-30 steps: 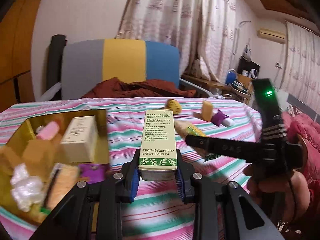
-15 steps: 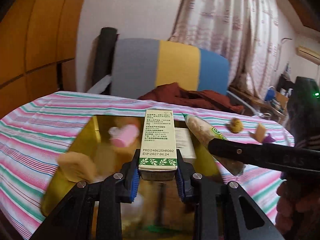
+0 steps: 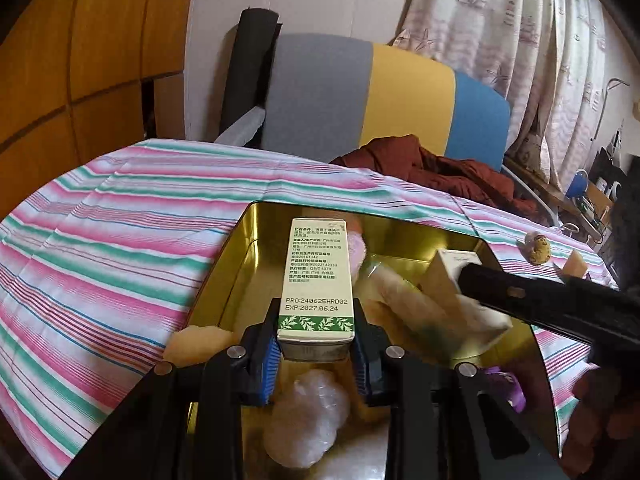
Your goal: Organize objects
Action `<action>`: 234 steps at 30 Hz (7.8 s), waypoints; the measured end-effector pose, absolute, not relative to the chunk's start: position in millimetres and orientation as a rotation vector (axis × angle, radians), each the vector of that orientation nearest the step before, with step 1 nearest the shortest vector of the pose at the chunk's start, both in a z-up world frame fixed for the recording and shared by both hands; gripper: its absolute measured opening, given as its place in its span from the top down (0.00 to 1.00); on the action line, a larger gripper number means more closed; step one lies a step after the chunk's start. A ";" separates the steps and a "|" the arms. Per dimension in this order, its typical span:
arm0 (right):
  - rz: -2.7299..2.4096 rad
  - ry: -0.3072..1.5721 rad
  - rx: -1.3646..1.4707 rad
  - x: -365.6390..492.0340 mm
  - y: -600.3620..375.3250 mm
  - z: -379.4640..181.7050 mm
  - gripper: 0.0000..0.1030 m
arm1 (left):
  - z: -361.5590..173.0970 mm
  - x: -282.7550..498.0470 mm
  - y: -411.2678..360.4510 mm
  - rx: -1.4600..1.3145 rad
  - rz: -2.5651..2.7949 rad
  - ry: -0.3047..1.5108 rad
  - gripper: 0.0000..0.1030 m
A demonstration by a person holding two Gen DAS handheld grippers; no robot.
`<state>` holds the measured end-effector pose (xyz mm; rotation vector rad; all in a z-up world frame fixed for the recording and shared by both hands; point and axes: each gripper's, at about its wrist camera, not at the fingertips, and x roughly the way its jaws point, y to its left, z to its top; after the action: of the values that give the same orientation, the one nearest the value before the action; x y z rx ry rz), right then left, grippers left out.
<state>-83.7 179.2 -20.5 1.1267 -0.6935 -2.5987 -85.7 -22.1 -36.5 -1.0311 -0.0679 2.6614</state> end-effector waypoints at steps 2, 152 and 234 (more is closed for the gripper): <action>-2.627 -0.652 1.077 -70.0 182.3 -14.4 0.41 | -38.2 -88.0 -22.3 -1.038 2.665 -0.061 0.71; -3.533 -1.068 1.188 99.8 646.8 -76.7 0.37 | -88.2 -53.9 531.2 -0.916 1.914 0.459 0.77; -3.662 -0.848 1.016 101.5 626.0 -57.9 0.38 | -50.1 6.9 431.5 -0.632 2.095 0.309 0.46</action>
<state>101.5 626.0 -57.9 1.0164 -0.8485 -3.6625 6.9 431.5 -50.1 -0.6321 0.3091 2.0954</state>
